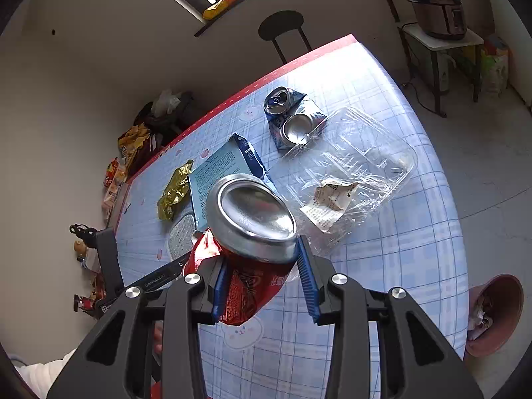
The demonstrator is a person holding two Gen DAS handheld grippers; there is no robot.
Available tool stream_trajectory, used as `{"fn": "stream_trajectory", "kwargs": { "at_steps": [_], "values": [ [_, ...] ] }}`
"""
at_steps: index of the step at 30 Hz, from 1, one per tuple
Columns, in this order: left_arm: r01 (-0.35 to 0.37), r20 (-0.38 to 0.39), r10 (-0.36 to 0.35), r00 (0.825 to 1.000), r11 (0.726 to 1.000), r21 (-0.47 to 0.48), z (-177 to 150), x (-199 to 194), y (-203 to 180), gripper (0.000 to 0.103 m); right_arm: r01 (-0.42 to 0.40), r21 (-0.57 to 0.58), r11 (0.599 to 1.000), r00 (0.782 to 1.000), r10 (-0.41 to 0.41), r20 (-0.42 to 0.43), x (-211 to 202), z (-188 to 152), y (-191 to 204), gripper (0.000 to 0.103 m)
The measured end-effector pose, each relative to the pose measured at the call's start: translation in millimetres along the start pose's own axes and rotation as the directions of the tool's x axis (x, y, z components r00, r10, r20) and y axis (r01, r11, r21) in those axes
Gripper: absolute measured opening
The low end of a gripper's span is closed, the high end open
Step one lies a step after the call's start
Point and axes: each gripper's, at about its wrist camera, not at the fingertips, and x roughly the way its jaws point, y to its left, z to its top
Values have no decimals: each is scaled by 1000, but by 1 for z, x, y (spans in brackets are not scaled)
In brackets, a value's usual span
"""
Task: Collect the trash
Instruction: 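Grasp the grey mesh sponge with the left tool while the right lifts the red can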
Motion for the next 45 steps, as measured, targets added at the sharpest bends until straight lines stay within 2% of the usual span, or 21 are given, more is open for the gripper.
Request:
{"fn": "stream_trajectory", "kwargs": {
  "at_steps": [2,5,11,15,21,24,28,32,39,42,45],
  "values": [
    [53,-9,-54,999,997,-47,-1,-5,9,56,-3,-1,1000,1000,3,4,-1,1,0,37],
    [115,-12,-116,993,989,-95,-4,-9,21,41,-6,2,1000,1000,6,11,-3,2,-1,37],
    [172,44,-169,985,981,-90,-6,-30,26,23,-11,4,1000,1000,11,13,-3,2,-2,37],
    [191,55,-188,981,980,-60,-6,-46,24,19,-13,7,1000,1000,13,17,-6,2,-2,37],
    [143,40,-147,988,986,91,-11,-75,13,18,-21,16,1000,999,20,26,-14,2,-7,37],
    [139,36,-144,989,984,111,-15,-86,13,18,-23,25,999,999,22,27,-17,-1,-9,37],
    [135,69,-145,987,982,130,-18,-105,9,18,-27,39,999,999,25,38,-25,-5,-14,37],
    [144,94,-163,982,973,183,-17,-124,-8,18,-27,50,998,998,24,61,-39,-10,-22,37],
    [186,110,-227,968,936,298,-19,-150,-64,18,-5,87,996,991,-7,134,-81,-22,-48,37],
    [215,90,-264,960,906,364,-26,-155,-102,18,9,119,993,983,-31,179,-108,-31,-69,37],
    [251,57,-305,951,864,436,-38,-156,-145,18,38,165,986,970,-76,230,-142,-43,-94,37]
  ]
}}
